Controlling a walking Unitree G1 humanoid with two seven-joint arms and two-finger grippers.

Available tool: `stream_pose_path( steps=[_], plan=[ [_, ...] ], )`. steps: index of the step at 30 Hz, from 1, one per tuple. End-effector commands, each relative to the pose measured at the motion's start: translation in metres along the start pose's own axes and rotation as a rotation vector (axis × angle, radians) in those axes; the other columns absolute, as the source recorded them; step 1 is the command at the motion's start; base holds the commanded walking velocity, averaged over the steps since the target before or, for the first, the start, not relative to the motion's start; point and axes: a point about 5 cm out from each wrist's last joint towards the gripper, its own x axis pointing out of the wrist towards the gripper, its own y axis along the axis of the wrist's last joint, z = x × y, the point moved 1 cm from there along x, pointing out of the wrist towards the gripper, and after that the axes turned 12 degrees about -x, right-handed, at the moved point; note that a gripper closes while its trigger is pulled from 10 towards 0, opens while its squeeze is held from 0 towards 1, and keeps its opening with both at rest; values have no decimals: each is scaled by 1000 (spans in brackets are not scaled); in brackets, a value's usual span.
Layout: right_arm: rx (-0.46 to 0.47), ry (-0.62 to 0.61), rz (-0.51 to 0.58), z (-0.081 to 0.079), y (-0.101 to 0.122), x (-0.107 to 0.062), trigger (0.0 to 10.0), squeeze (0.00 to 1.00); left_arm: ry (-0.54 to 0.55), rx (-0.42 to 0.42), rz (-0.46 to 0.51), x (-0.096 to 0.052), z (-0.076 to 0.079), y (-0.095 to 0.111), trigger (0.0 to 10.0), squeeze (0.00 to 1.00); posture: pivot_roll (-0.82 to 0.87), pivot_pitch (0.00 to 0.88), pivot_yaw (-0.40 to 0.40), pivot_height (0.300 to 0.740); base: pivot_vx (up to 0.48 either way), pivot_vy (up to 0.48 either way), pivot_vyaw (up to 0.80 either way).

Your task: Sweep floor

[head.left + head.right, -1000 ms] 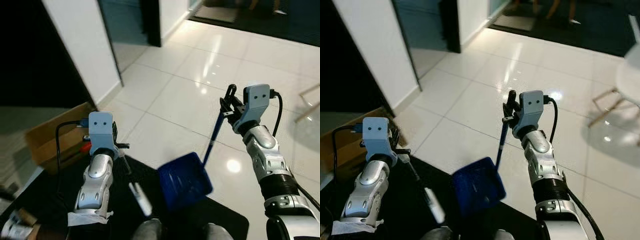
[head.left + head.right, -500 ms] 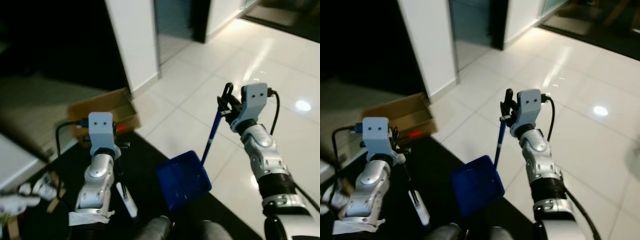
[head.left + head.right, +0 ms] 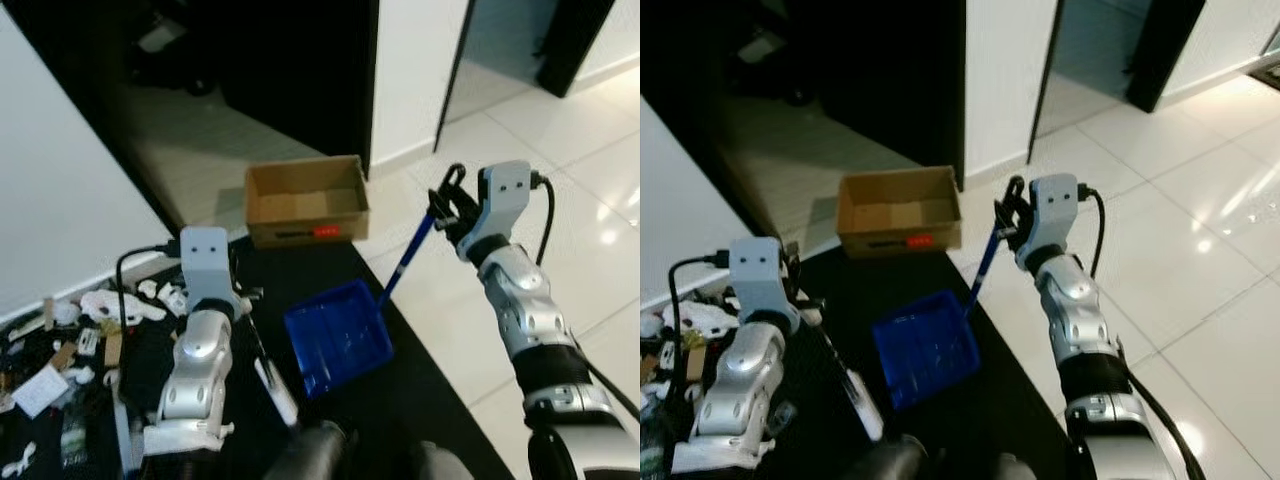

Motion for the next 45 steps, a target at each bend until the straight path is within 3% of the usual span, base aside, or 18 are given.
stream_pose_path(
  steps=[1,23,37,41,45],
  plan=[
    [-6,-6,29,2,5,0,10000,0,6,16,21,0,-1,4,10000,0,34,57,25,740,0,0,769],
    [-2,3,31,0,4,0,10000,0,13,20,17,0,-3,4,10000,0,38,62,26,740,0,0,767],
    [-11,-19,21,3,4,2,10000,0,-10,-33,40,10,-18,17,10000,0,35,50,22,740,0,0,762],
    [-5,-62,-7,6,1,4,10000,0,-2,-8,40,12,-21,19,10000,0,35,50,22,740,0,0,178],
    [7,-89,-18,8,-2,3,10000,0,-52,71,1,11,-17,10,10000,0,40,47,28,740,0,0,0]
  ],
)
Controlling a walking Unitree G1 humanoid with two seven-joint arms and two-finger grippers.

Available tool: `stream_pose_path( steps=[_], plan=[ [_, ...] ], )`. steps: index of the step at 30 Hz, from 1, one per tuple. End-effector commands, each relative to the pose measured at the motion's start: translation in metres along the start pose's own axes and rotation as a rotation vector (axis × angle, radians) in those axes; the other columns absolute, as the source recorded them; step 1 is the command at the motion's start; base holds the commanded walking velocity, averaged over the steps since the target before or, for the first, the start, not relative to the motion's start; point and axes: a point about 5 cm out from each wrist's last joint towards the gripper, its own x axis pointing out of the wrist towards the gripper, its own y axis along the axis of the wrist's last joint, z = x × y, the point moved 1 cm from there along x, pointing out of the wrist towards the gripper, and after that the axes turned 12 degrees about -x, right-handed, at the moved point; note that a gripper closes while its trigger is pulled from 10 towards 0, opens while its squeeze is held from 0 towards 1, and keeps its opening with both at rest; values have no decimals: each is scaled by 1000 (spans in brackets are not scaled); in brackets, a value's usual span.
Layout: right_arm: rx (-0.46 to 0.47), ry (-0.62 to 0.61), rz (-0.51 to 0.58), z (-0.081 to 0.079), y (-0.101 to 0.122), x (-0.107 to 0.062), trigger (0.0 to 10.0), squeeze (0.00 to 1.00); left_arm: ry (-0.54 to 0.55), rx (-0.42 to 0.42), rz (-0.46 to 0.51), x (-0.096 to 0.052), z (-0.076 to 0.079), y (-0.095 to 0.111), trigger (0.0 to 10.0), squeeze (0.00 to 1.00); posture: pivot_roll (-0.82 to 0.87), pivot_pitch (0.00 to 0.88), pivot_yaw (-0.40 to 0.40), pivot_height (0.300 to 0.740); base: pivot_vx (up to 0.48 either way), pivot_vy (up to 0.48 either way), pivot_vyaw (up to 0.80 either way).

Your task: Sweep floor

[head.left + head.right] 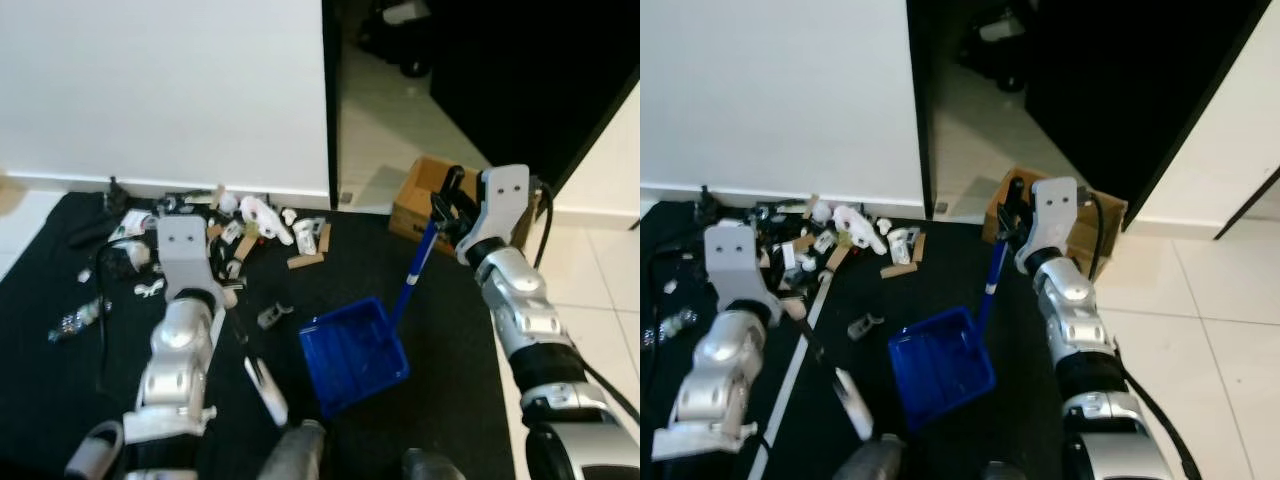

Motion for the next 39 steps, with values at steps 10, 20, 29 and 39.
stream_pose_path(
  steps=[10,20,29,39],
  plan=[
    [5,-40,3,5,-1,0,10000,0,-62,-11,30,-4,13,4,10000,0,42,52,28,740,0,0,0],
    [10,-37,2,1,-3,0,10000,0,-36,-30,61,-4,18,6,10000,0,47,58,31,740,422,0,0],
    [14,-33,1,-1,-4,0,10000,0,-29,-27,62,-6,16,6,10000,0,52,60,34,740,480,0,0],
    [18,-14,5,-4,-4,1,10000,0,-17,-26,63,-6,14,6,10000,0,57,62,31,740,480,0,0]
  ],
)
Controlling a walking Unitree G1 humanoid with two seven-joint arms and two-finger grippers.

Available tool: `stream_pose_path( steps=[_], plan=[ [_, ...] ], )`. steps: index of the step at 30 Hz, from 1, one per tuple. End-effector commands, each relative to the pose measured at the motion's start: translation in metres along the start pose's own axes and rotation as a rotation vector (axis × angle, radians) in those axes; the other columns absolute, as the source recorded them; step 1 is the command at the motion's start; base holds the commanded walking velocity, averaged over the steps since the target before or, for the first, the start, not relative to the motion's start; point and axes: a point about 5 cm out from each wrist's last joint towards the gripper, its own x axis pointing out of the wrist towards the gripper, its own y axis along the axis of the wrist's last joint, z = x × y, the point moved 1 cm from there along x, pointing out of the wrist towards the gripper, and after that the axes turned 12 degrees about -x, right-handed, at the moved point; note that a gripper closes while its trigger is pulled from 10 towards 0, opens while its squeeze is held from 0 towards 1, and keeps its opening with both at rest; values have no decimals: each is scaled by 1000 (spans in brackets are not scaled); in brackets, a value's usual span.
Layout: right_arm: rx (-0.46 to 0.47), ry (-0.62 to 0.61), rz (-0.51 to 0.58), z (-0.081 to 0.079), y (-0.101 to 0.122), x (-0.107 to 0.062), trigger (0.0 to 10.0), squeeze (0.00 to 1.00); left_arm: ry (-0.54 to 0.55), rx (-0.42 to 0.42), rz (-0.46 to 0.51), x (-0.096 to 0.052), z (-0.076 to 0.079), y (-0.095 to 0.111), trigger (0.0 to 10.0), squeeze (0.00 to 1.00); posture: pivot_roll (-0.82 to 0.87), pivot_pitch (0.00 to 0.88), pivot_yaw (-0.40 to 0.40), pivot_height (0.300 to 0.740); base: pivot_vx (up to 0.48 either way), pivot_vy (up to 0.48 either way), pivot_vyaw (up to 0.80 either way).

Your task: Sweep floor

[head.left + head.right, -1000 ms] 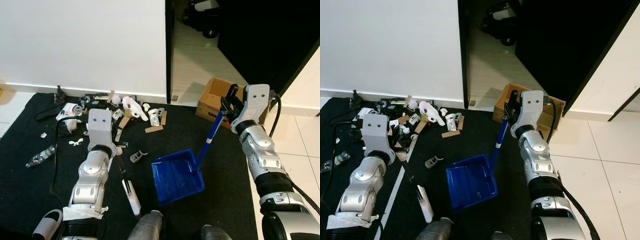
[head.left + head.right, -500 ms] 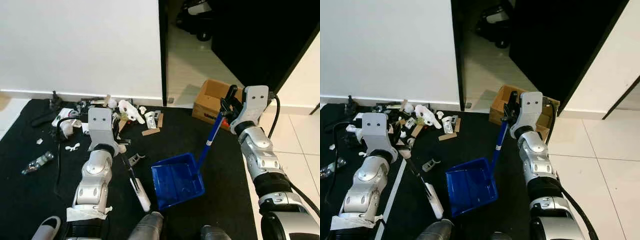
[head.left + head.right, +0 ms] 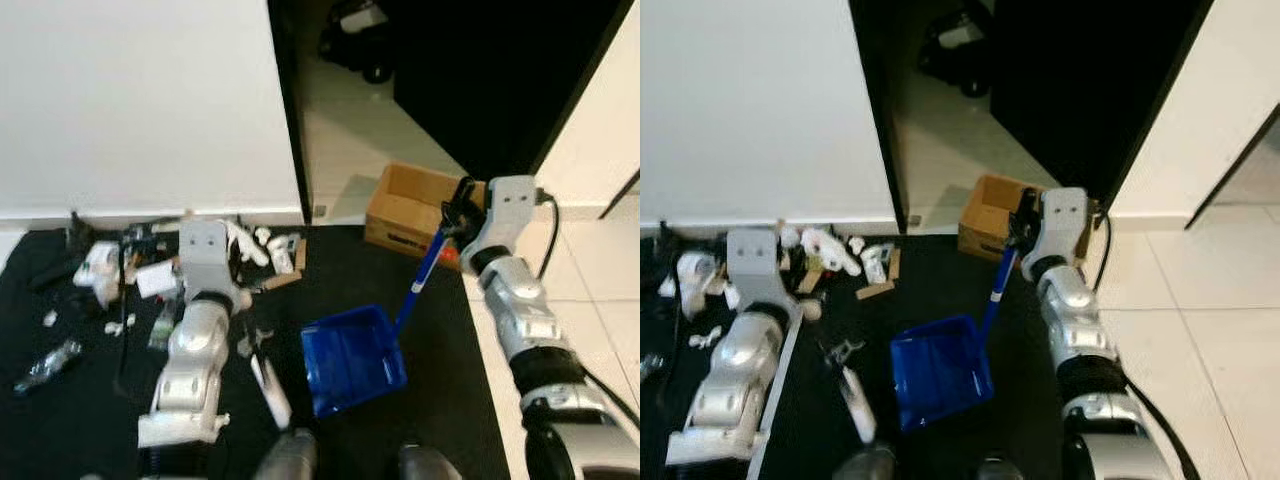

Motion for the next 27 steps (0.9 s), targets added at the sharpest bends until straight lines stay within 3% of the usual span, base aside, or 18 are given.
stream_pose_path(
  steps=[1,22,27],
  plan=[
    [2,28,46,-9,10,5,10000,0,17,12,32,-1,-4,5,10000,0,57,62,31,740,480,0,0],
    [-2,49,51,-12,9,5,10000,0,22,16,36,-1,-4,5,10000,0,56,63,30,740,480,0,0],
    [-12,21,45,-7,8,4,10000,0,-15,33,64,-3,-4,14,10000,0,56,63,30,740,190,0,0]
  ],
)
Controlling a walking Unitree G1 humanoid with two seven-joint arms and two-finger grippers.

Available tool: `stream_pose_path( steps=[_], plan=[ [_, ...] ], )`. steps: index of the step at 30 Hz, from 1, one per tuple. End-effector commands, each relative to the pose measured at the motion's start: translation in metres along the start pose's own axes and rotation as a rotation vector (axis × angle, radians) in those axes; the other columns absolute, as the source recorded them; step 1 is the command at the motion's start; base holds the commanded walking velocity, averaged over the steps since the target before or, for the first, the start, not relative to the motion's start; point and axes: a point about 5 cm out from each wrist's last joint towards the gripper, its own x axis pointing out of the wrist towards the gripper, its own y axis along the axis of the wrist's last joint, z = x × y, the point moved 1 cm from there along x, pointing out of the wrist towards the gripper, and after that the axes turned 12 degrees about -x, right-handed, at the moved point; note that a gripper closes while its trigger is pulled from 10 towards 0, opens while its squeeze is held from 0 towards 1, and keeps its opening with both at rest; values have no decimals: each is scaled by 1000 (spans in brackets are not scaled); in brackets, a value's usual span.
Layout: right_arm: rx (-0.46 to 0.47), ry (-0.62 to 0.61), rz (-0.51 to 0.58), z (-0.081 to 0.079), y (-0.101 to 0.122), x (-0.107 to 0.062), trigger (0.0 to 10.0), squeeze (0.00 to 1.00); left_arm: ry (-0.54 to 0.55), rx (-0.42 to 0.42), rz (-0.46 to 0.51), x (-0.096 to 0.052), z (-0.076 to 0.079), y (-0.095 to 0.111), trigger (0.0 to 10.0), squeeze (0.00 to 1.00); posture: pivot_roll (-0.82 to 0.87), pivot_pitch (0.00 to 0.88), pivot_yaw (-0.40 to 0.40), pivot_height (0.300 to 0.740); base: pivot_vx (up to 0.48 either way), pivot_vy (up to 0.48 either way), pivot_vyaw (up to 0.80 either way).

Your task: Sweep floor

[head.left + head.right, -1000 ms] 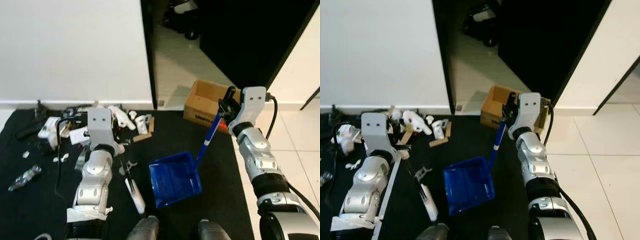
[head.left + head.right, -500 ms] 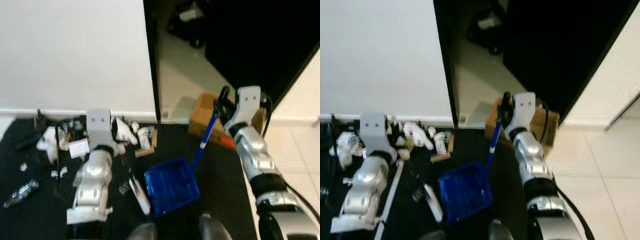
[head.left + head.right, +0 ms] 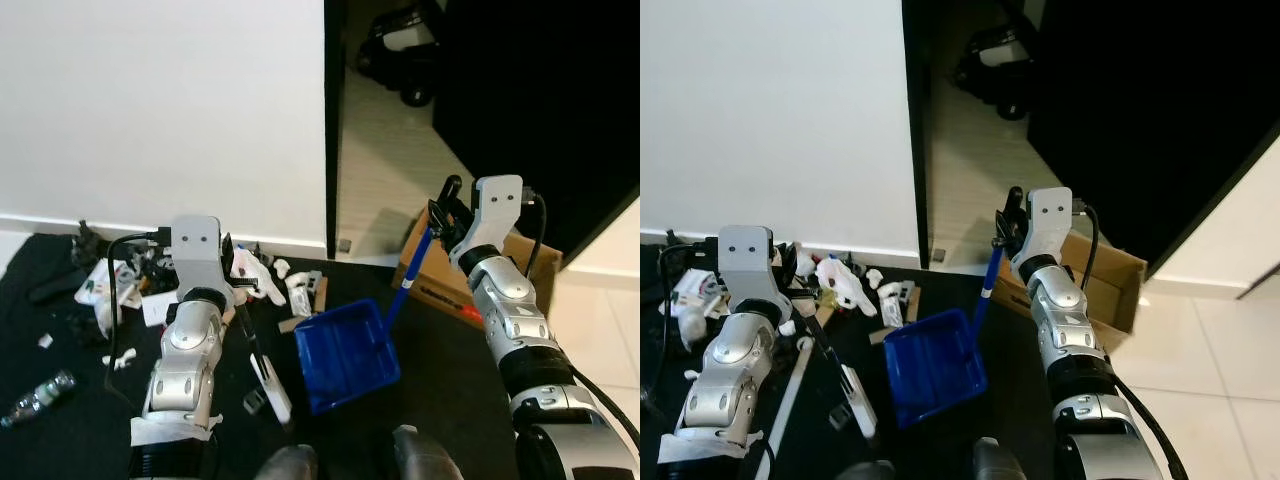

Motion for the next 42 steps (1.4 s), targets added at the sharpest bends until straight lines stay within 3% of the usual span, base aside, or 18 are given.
stream_pose_path(
  steps=[1,8,9,21,22,23,25,26,27,28,31,38,39,42],
  plan=[
    [-13,-37,29,8,6,1,10000,0,-32,30,53,-1,1,13,10000,0,56,63,30,740,0,0,0],
    [-126,-54,-31,10,-5,-1,10000,0,-207,95,78,-10,-7,41,10000,0,58,66,32,740,0,0,0],
    [-125,-53,-41,9,-7,-1,10000,0,-234,104,67,-14,-10,42,10000,63,58,66,32,740,0,0,0],
    [-104,-46,-85,3,-19,-1,10000,0,-378,149,-40,-41,-18,26,10000,0,89,77,44,740,0,0,0],
    [-105,-47,-90,1,-20,-1,10000,0,-376,200,-50,-45,-24,18,10000,0,93,81,46,740,0,0,0],
    [-105,-47,-90,1,-20,-1,10000,0,-376,200,-50,-45,-24,18,10000,0,93,81,46,740,0,0,0],
    [-106,-46,-92,-1,-21,0,10000,0,-375,337,-70,-45,-32,5,10000,0,92,87,46,740,0,0,0],
    [-106,-46,-92,-1,-21,0,10000,0,-375,337,-70,-45,-32,5,10000,0,92,87,46,740,0,0,0],
    [-102,-46,-89,-2,-20,0,10000,0,-351,348,-82,-44,-39,-1,10000,59,89,92,47,740,0,0,0],
    [-100,-45,-86,-4,-21,1,10000,0,-337,375,-92,-43,-46,-5,10000,204,87,95,46,740,0,0,0],
    [-95,-43,-83,-6,-22,0,10000,0,-339,437,-98,-45,-53,-8,10000,224,87,106,45,740,0,0,0],
    [-91,-43,-96,-8,-27,-2,10000,0,-344,473,-68,-48,-57,1,10000,110,98,116,38,740,0,0,0],
    [-91,-42,-100,-8,-29,-2,10000,0,-336,469,-68,-47,-58,1,10000,0,100,118,36,740,0,0,0],
    [-95,-34,-112,-11,-31,-2,10000,0,-302,438,-83,-47,-59,-15,10000,0,99,125,29,740,0,0,0]
  ],
)
